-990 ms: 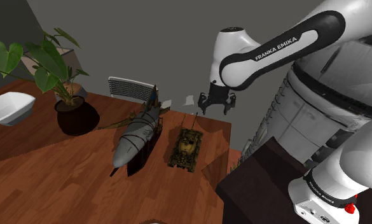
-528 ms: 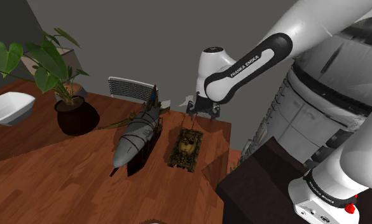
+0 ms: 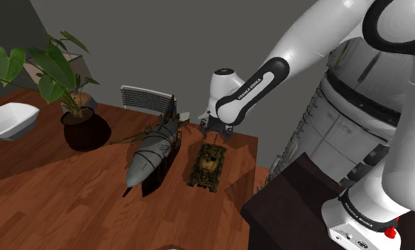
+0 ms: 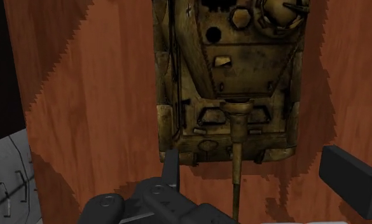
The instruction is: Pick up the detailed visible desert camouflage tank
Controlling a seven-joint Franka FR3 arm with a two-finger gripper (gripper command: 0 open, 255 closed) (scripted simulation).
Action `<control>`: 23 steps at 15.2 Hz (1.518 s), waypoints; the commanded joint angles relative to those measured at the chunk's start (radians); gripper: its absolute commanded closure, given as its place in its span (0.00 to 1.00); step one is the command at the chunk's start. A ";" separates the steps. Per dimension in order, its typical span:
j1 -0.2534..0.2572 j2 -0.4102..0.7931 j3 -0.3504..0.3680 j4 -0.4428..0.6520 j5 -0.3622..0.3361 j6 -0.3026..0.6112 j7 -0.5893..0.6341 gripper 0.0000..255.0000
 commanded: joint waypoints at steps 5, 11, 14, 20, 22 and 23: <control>0.019 0.073 -0.023 0.014 -0.026 0.059 0.019 0.00; 0.020 0.077 -0.024 0.016 -0.027 0.060 0.020 1.00; 0.020 0.076 -0.023 0.017 -0.027 0.060 0.020 1.00; 0.007 0.024 -0.007 0.005 -0.009 0.019 0.009 1.00; 0.001 -0.001 0.001 0.002 0.000 -0.002 0.004 1.00; -0.002 -0.013 0.004 0.001 0.005 -0.013 0.001 1.00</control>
